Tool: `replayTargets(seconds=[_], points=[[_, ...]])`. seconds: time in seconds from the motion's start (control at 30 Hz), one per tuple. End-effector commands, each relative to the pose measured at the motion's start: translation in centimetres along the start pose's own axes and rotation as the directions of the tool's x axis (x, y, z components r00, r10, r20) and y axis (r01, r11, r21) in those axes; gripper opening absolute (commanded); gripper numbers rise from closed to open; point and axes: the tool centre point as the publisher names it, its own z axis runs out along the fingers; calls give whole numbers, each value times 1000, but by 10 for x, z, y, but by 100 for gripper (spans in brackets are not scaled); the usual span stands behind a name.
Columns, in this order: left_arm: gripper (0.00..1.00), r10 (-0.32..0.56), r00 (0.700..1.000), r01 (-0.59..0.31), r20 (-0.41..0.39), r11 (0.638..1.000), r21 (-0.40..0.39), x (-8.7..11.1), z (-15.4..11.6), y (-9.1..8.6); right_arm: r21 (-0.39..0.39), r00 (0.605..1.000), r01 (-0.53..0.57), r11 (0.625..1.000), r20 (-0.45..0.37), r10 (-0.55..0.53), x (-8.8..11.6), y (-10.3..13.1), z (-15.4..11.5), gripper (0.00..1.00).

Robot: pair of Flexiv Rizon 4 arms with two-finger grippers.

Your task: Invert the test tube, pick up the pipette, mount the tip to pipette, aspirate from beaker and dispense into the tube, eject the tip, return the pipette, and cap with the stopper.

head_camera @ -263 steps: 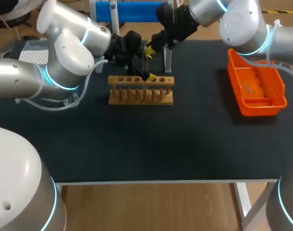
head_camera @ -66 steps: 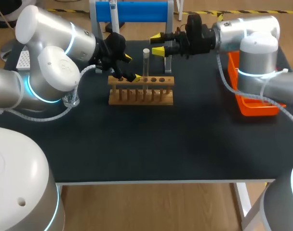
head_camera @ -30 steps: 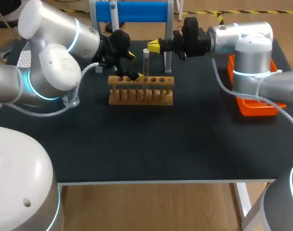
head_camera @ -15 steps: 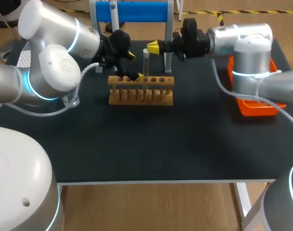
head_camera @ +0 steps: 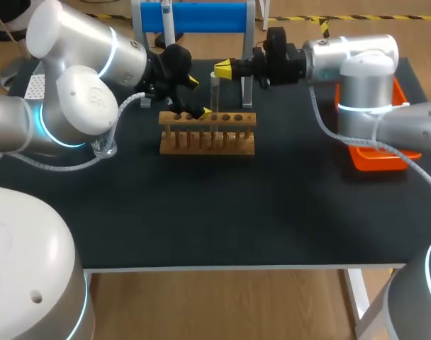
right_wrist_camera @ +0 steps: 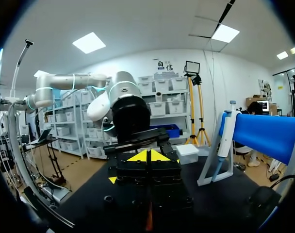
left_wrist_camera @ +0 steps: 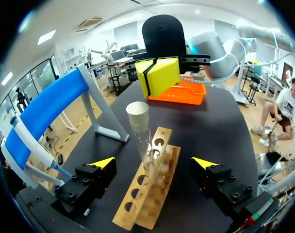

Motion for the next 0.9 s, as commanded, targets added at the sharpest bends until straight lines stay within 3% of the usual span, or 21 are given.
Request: replayTargets(seconds=[0.03,0.9], points=[[100,-1,1000,1,-2,1000,-4,0,0,-1,6,1000,1,1000,-4,-1,-3,-1,2,0],[100,-1,1000,1,-2,1000,-4,0,0,-1,24,1000,-9,1000,14,8,-12,-11,5,0]])
